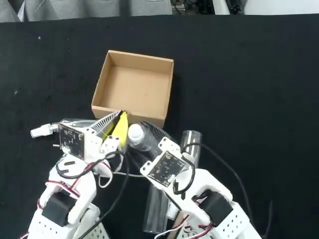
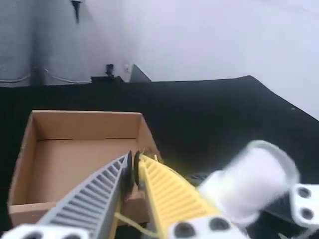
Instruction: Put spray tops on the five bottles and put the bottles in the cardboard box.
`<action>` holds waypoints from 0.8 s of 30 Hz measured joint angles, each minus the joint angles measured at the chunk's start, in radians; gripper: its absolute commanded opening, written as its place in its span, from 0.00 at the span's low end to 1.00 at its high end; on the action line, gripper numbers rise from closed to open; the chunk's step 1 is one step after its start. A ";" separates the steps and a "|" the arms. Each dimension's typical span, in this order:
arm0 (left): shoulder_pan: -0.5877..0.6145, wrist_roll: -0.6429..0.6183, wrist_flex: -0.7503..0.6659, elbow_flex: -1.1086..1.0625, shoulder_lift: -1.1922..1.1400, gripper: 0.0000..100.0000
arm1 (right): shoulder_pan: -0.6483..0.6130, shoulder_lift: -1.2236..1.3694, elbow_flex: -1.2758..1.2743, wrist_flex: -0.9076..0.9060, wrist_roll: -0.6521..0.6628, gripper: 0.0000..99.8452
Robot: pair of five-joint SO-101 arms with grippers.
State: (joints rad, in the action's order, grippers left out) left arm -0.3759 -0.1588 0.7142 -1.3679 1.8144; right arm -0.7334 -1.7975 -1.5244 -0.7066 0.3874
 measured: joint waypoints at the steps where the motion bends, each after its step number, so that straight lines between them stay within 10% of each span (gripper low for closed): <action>1: 0.021 0.000 0.000 0.000 0.000 0.03 | 0.000 0.000 0.000 0.000 0.000 0.06; 24: 0.411 0.008 -0.157 -0.066 0.002 0.11 | 0.209 0.000 -0.031 0.155 -0.109 0.06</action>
State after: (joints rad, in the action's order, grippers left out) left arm 0.0353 -0.1511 0.5577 -1.4339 1.8159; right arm -0.5247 -1.7975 -1.5551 -0.5516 0.2785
